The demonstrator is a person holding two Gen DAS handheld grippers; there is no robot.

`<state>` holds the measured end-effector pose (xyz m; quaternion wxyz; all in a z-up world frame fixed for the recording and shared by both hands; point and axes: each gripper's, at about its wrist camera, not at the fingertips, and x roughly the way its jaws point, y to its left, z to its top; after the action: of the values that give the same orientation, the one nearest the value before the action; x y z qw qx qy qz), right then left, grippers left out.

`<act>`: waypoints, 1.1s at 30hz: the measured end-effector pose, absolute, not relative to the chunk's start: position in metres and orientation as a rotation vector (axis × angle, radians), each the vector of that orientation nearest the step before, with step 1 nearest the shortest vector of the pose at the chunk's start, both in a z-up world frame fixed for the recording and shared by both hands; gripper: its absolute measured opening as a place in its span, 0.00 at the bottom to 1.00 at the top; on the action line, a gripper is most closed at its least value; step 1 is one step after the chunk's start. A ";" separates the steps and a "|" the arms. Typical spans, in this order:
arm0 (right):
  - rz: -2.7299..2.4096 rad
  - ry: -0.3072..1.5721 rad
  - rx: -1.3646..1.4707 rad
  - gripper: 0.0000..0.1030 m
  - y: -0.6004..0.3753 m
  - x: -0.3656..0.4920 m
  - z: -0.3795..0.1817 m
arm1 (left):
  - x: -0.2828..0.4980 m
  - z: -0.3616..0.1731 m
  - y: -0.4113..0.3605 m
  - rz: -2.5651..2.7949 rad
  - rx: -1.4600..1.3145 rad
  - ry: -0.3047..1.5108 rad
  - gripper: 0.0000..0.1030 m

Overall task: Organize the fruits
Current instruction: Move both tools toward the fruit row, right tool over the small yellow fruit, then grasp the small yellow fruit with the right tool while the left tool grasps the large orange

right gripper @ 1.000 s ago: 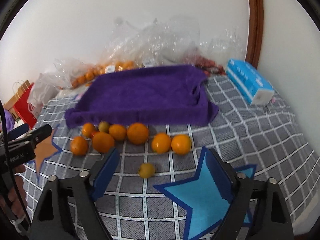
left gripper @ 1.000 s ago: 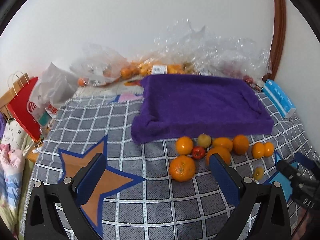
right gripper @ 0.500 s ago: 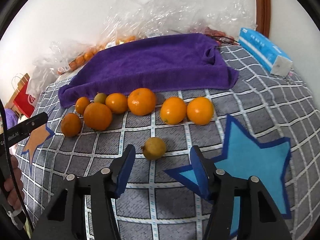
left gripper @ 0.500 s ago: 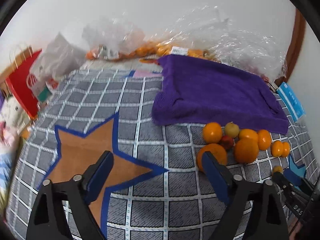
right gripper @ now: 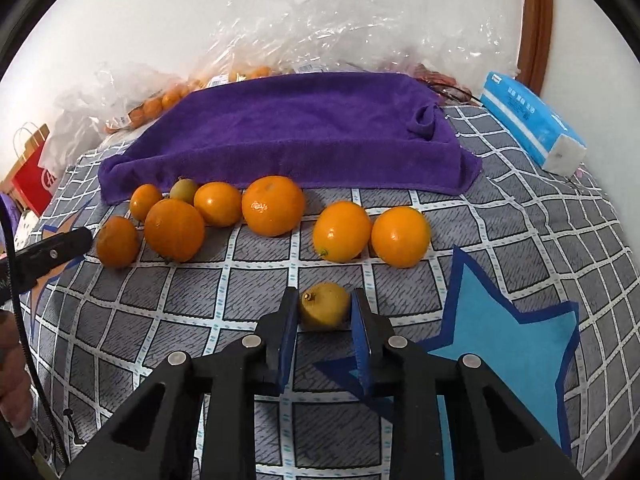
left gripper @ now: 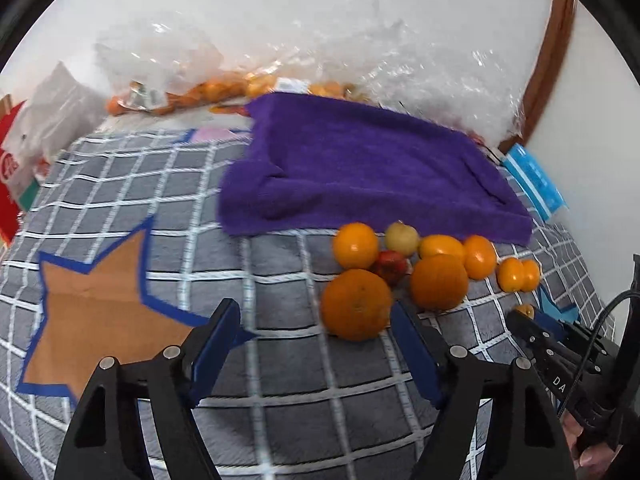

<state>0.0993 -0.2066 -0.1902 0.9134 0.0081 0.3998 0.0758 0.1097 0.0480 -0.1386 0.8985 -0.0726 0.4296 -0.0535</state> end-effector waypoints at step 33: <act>0.211 0.768 0.075 0.25 -0.216 0.092 -0.187 | 0.118 -0.155 0.043 -0.189 -0.242 0.837 0.39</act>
<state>0.0922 -0.2161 -0.1874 0.9211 0.0364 0.3738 0.1029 0.1176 0.0434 -0.1554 0.9022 -0.1172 0.4050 -0.0915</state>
